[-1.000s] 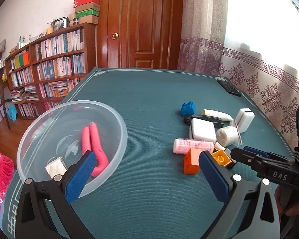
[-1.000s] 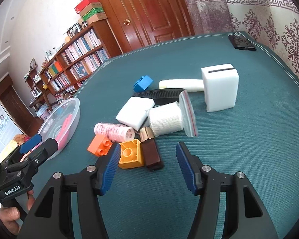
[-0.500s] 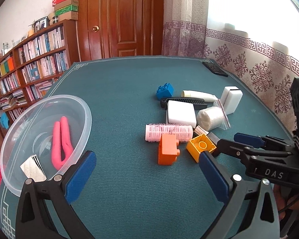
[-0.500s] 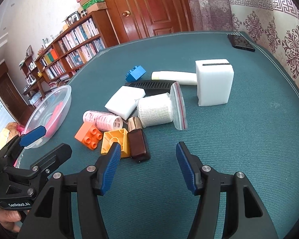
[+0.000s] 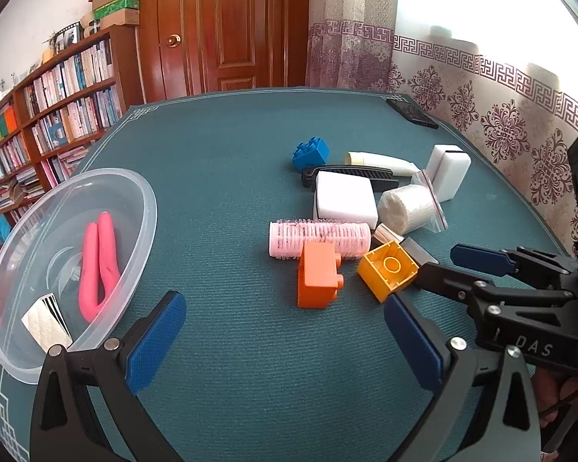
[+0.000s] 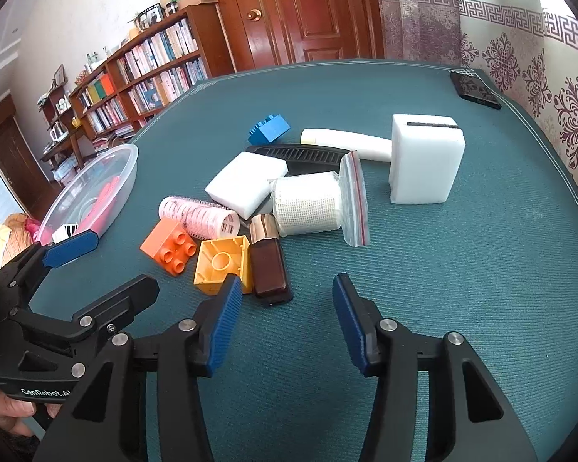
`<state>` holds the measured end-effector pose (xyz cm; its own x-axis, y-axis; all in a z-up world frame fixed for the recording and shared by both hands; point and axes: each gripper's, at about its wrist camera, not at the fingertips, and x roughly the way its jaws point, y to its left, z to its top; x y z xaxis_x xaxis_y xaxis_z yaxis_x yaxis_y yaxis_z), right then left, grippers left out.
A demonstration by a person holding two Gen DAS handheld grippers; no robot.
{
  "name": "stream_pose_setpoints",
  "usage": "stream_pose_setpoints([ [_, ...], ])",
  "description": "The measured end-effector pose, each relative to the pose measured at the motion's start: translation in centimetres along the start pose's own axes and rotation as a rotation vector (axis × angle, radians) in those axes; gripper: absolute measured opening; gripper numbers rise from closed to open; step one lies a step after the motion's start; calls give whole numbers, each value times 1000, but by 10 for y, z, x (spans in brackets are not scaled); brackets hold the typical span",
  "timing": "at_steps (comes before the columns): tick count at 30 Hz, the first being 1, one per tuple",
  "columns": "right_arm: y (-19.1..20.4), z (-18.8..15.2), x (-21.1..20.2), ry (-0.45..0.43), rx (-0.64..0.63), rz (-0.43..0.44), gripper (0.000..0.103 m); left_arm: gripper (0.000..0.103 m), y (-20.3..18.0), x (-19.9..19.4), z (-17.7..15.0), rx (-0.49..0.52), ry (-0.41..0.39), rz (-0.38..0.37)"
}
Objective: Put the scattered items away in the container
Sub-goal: 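Move the right tool to the brown cosmetic bottle and grasp it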
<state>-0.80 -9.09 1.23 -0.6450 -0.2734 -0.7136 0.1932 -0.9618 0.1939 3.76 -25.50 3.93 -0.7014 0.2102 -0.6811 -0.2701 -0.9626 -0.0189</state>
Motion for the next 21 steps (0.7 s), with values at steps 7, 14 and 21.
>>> stream_pose_setpoints([
  [7, -2, 1, 7, 34, 7, 10, 42, 103, -1, 1, -1, -2, 1, -2],
  [14, 1, 12, 13, 37, -5, 0, 42, 103, 1, 2, -1, -13, 3, -14],
  [21, 4, 17, 21, 48, -34, -6, 39, 103, 1, 4, -1, -21, 13, -27],
])
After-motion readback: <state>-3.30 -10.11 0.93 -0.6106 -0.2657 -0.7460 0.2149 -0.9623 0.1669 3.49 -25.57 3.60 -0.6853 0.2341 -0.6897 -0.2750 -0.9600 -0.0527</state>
